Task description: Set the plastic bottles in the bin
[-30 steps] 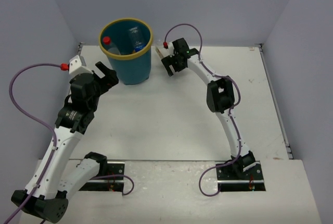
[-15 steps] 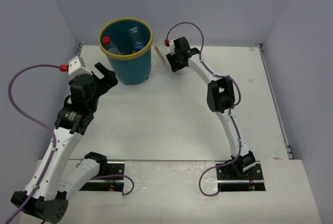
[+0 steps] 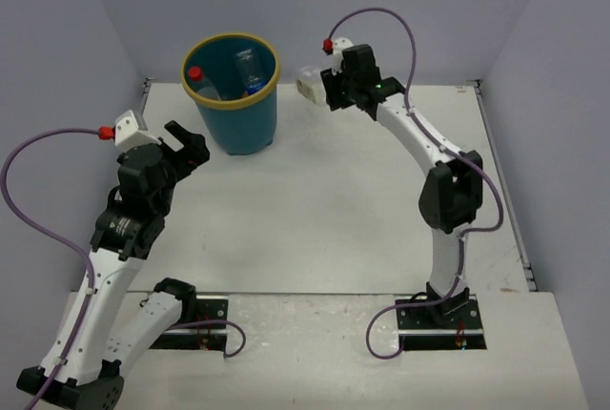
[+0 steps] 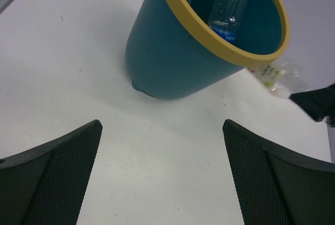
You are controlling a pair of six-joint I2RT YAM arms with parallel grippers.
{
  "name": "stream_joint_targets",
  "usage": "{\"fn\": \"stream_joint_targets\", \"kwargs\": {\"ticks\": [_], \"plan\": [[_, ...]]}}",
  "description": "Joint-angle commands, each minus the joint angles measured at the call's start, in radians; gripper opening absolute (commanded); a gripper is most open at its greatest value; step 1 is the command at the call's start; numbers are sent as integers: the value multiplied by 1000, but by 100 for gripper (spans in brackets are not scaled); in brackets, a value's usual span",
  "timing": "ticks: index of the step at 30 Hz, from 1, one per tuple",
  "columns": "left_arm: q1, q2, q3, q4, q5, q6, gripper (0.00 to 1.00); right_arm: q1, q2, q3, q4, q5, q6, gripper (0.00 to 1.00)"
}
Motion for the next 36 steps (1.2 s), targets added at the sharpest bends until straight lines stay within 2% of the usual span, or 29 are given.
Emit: {"fn": "stream_joint_targets", "kwargs": {"ticks": [1, 7, 11, 15, 21, 24, 25, 27, 28, 30, 31, 33, 34, 36], "plan": [[4, -38, -13, -17, -23, 2, 100, 13, -237, -53, 163, 1, 59, 0], [4, -73, -24, -33, -24, 2, 100, 67, -359, -63, 201, 0, 50, 0], [4, -92, -28, -42, -26, 0, 100, 115, -356, 7, 176, -75, 28, 0], [4, -112, -29, -60, -33, -1, 100, 179, -261, 150, 111, -131, -4, 0], [4, -115, -32, -80, -41, -3, 100, 236, -120, 268, 110, -157, -26, 0], [4, -115, -35, -88, -41, -5, 100, 248, -8, 443, 44, -148, -10, 3], [6, -118, -35, -90, -39, -5, 100, 252, 43, 496, 22, -125, -4, 12], [4, -116, -35, -91, -35, -5, 100, 265, 75, 500, 26, -96, -6, 24], [4, -115, -34, -94, -33, -5, 100, 269, 71, 486, 37, -93, -6, 34], [4, -114, -31, -96, -29, -6, 100, 278, 46, 425, 81, -83, -9, 64], [4, -112, -30, -98, -29, -5, 100, 279, 39, 408, 89, -77, -9, 72], [4, -112, -29, -101, -27, -5, 100, 279, 23, 405, 85, -63, -6, 92], [4, -113, -30, -102, -27, -5, 100, 280, 15, 405, 82, -46, -4, 99], [4, -114, -32, -102, -20, -8, 100, 279, -5, 395, 82, -34, -4, 99]]}}
